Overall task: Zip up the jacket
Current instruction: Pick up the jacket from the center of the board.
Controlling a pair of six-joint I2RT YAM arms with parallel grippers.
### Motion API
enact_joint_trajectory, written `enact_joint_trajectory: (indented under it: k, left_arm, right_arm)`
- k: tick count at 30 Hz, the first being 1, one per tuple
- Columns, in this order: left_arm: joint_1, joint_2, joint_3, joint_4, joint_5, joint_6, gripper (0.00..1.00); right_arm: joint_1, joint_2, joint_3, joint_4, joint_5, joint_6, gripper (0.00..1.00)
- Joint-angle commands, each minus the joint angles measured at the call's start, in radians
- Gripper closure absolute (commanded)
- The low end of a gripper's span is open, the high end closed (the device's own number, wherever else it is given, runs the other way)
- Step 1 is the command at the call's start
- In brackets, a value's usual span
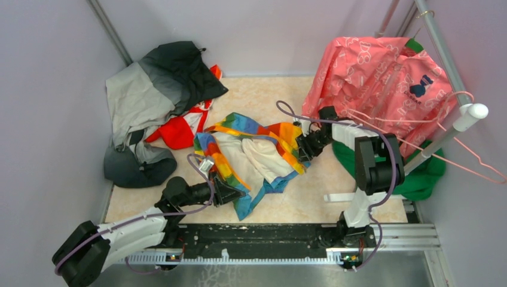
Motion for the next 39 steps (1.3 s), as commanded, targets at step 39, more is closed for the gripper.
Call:
enact_joint_trajectory:
  k: [39]
  left_arm:
    - [0.001,-0.036,-0.057,-0.017,-0.014,0.013,1.00]
  right_arm:
    - [-0.025,0.075,0.022,-0.074,-0.171,0.013,0.62]
